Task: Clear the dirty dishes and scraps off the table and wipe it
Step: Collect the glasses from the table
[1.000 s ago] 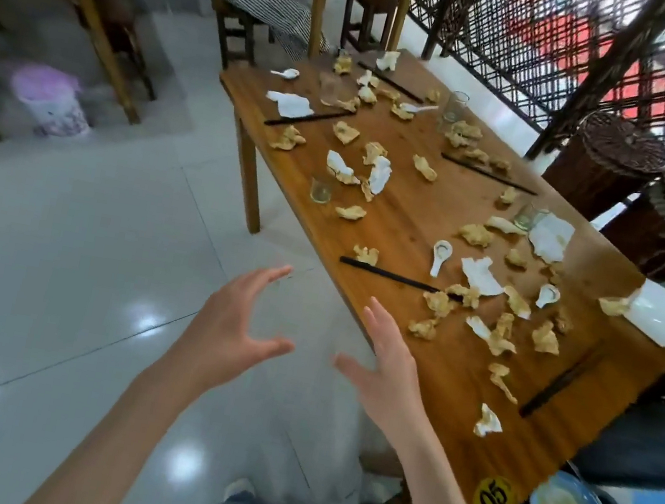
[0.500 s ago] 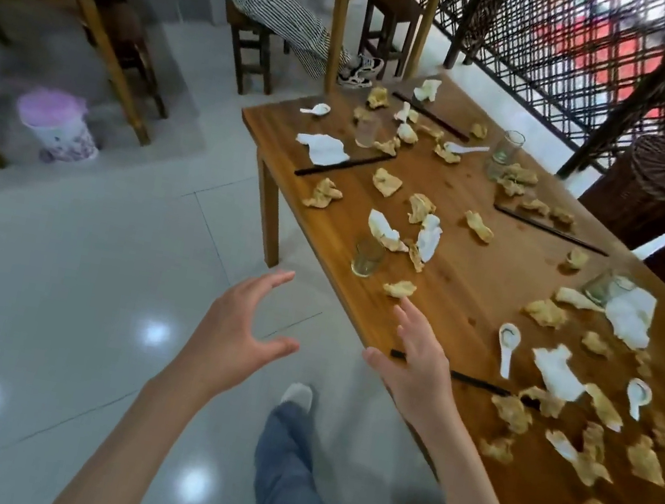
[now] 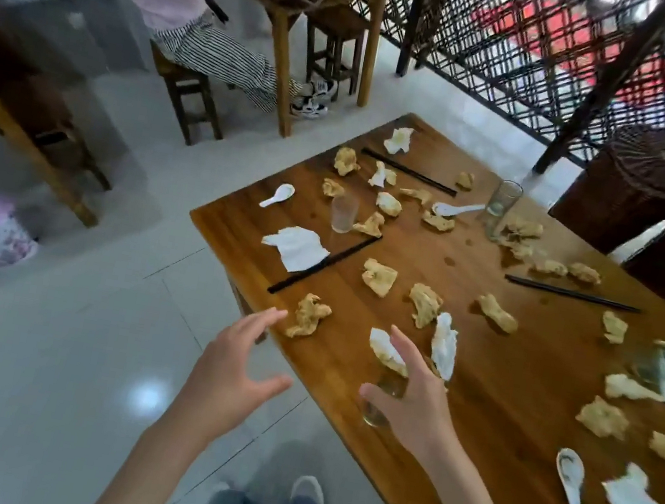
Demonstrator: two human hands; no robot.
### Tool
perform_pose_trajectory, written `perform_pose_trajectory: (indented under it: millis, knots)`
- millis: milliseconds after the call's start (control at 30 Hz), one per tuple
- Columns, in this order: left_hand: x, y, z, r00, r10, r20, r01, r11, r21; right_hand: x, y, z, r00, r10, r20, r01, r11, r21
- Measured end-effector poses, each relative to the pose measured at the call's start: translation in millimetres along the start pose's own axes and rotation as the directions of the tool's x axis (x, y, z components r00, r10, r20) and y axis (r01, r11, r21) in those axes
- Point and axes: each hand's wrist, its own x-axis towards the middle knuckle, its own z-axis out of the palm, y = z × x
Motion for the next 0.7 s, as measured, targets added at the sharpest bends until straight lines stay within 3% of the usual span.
perform_pose_trajectory:
  millis: [133, 333, 500, 700]
  knots:
    - [45, -10, -8, 0.996, 0.038, 0.081, -0.036, 0.999, -0.023, 31, -6, 2, 0.998, 0.012, -0.056, -0.018, 0.995, -0.099]
    - [100, -10, -21, 0.960, 0.180, 0.216, -0.184, 0.983, -0.003, 38, -7, 7, 0.977, 0.184, -0.106, -0.206, 0.944, -0.258]
    - [126, -8, -27, 0.931, 0.227, 0.287, -0.243, 0.970, 0.021, 32, -4, 17, 0.943, 0.321, -0.087, -0.330, 0.869, -0.369]
    - [130, -4, -11, 0.904, 0.244, 0.352, -0.273, 0.961, 0.036, 18, 8, 25, 0.924, 0.381, -0.035, -0.360, 0.834, -0.417]
